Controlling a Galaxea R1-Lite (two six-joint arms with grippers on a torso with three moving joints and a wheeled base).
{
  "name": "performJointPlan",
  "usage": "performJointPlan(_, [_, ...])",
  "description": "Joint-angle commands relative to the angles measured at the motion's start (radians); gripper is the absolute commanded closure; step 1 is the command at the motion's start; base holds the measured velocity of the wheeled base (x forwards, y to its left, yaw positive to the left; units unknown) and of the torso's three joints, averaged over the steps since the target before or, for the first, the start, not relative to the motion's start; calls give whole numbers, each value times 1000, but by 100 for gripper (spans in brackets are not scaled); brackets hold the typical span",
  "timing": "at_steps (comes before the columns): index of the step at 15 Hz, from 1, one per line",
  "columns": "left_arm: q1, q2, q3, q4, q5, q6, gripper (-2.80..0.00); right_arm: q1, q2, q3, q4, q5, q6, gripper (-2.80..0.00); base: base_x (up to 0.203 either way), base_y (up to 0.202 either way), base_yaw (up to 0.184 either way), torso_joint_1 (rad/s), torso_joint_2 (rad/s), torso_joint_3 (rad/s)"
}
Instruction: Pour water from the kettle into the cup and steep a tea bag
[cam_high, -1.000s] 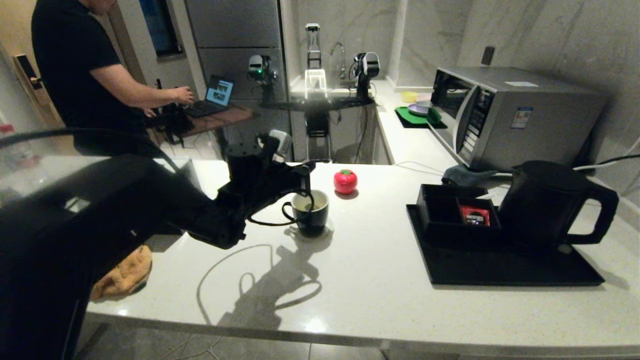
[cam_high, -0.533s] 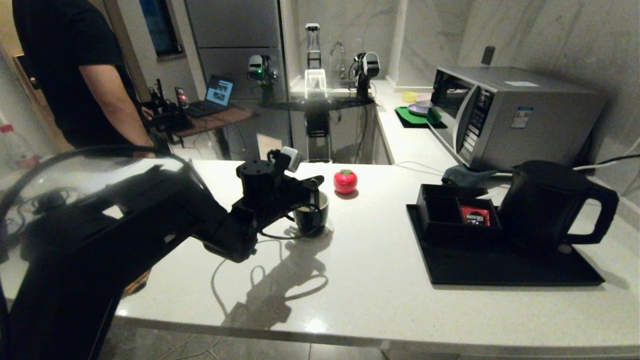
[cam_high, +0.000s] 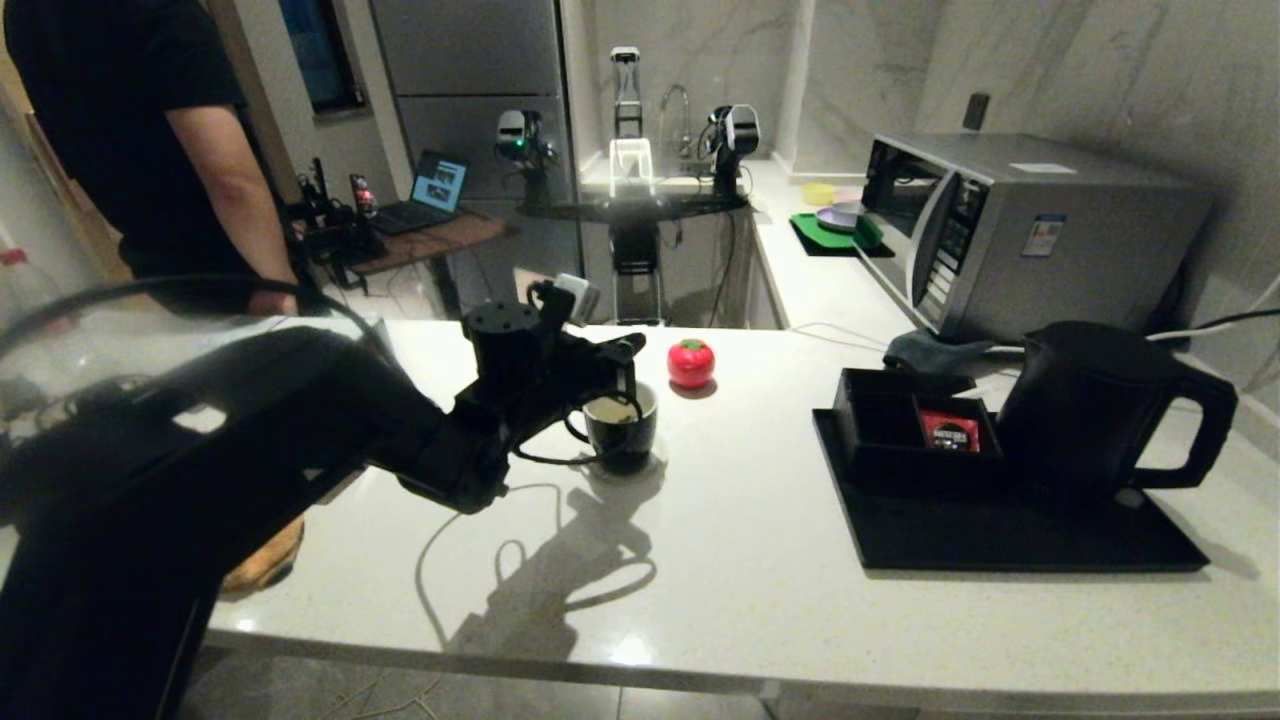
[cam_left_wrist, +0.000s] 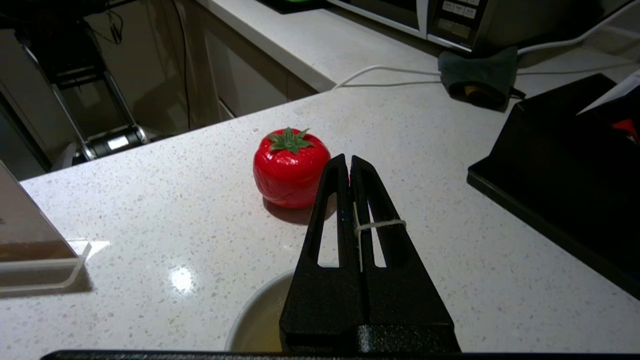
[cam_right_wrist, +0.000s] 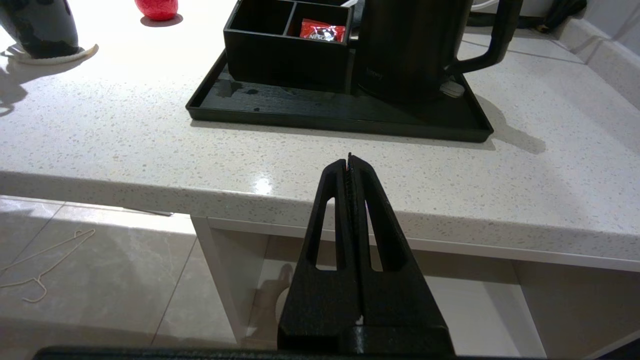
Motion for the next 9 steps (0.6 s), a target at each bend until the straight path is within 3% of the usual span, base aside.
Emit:
performJointPlan(1, [0, -20, -3, -6, -1, -1, 0, 0, 1, 0, 0, 0, -1, 0, 0, 0, 0, 0, 0, 0])
performJointPlan(9, [1, -62, -83, -1, 2, 0, 0, 0, 1, 0, 0, 0, -1, 0, 0, 0, 0, 0, 0, 0])
